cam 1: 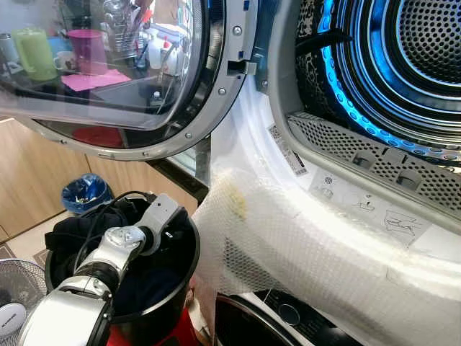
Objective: Clothes washing
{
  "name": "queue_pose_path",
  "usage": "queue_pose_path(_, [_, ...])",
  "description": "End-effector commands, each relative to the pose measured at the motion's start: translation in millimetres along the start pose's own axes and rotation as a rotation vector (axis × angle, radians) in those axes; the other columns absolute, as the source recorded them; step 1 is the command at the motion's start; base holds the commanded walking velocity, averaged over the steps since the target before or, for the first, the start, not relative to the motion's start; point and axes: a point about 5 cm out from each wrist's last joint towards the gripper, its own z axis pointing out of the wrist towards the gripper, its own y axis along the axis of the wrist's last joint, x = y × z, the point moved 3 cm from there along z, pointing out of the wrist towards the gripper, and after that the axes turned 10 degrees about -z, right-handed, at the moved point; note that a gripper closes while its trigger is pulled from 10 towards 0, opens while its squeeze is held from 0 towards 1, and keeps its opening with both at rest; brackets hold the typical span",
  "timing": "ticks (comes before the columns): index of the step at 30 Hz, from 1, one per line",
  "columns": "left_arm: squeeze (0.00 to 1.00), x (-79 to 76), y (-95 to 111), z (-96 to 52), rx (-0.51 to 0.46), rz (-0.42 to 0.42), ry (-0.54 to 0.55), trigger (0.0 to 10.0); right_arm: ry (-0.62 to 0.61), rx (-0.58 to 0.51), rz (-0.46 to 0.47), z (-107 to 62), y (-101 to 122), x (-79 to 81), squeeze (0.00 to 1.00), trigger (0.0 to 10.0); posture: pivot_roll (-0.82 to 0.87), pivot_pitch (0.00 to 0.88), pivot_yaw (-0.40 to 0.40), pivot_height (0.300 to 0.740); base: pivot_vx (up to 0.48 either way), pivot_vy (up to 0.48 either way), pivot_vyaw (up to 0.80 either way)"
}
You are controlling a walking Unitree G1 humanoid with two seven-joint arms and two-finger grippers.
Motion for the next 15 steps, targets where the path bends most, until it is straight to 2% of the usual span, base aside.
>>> queue_pose_path(1, [0.00,-1.3,9,0.8,-0.029,0.006,-0.021,0.0,-0.007,0.004,0.000,0.0,0,-0.9,0.00,10.0,0.07,0.020,-0.121,0.740,0.000,0.000,0.00])
queue_pose_path(7, [0.00,-2.6,7,0.3,-0.031,0.016,-0.033,0.0,0.001,0.009,0.007,0.2,-3,4.6,0.00,10.0,0.07,0.020,-0.107,0.740,0.000,0.000,0.00])
queue_pose_path(12, [0.00,-5.8,11,0.5,-0.069,0.014,-0.053,0.0,0.009,0.012,0.014,0.4,-5,9.2,0.00,10.0,0.07,0.011,-0.098,0.740,0.000,0.000,0.00])
queue_pose_path(15, [0.00,-15.4,18,0.7,-0.107,0.060,-0.128,0.0,0.011,0.015,0.023,1.0,-7,12.3,0.00,10.0,0.09,0.008,-0.086,0.740,0.000,0.000,0.00])
